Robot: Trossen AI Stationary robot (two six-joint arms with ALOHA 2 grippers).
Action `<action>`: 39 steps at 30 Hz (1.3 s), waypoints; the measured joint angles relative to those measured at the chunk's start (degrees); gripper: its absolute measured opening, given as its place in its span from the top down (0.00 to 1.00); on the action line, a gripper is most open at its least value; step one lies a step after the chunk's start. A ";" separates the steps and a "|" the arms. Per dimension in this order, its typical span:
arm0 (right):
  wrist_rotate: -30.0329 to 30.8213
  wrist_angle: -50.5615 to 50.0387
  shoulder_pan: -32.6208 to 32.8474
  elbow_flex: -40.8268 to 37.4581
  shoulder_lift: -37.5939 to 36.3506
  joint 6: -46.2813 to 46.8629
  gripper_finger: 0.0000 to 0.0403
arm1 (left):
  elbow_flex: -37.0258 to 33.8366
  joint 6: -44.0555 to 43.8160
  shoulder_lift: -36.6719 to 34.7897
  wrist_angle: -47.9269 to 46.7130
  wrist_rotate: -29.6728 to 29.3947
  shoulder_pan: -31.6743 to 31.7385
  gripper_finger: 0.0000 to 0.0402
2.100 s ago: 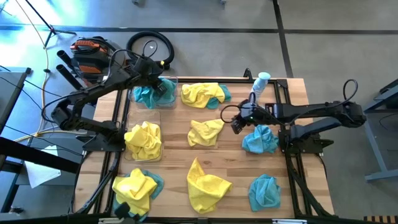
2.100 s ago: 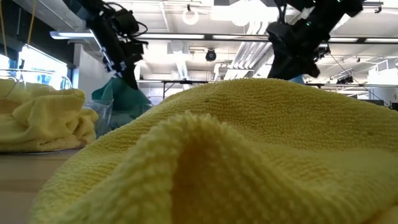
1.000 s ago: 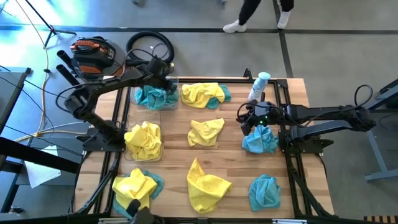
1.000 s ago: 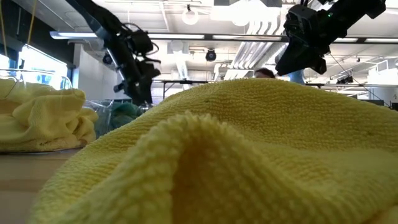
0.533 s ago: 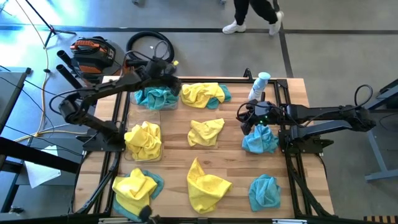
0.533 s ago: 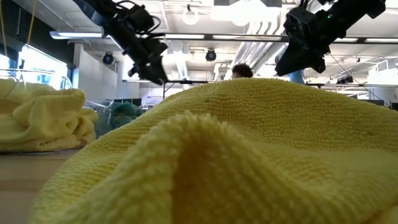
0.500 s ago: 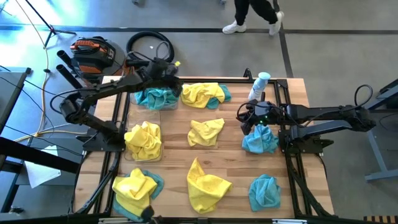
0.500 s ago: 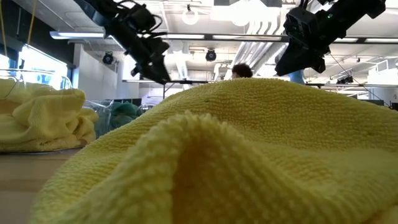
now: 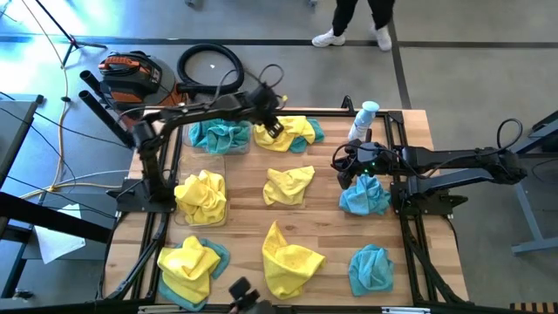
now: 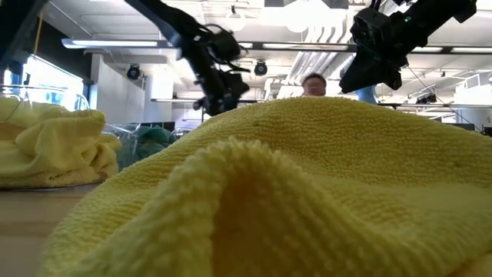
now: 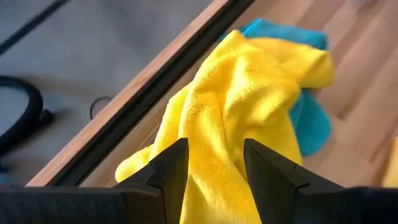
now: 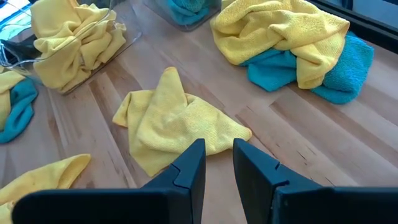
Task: Sort microfiber towel by color & place in baskets
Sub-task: Put the yellow towel into the bottom transparent bin
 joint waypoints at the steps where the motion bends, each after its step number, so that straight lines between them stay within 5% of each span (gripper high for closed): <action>1: 0.00 -0.02 0.00 0.00 0.00 0.30 0.81 | 2.31 0.00 1.91 -1.74 -0.01 0.03 0.64; 8: -0.17 -0.03 0.00 0.00 0.00 0.89 0.81 | 14.32 -0.14 12.91 -11.75 0.79 0.04 0.64; 15: -0.25 -0.05 0.00 0.00 0.00 -0.50 0.81 | 15.15 -0.95 17.98 -13.81 1.90 -0.73 0.66; 20: -0.28 -0.07 0.00 0.00 0.00 -2.85 0.81 | 15.16 -3.09 18.10 -16.91 2.06 -0.99 0.92; 27: -1.91 -0.60 0.00 0.00 0.01 -6.50 0.81 | 15.14 -6.77 10.65 -17.52 -1.39 -2.81 0.99; 39: -1.90 -0.12 0.00 0.02 0.02 -5.03 0.81 | 15.14 -7.14 -13.09 -23.33 -9.60 -12.11 1.00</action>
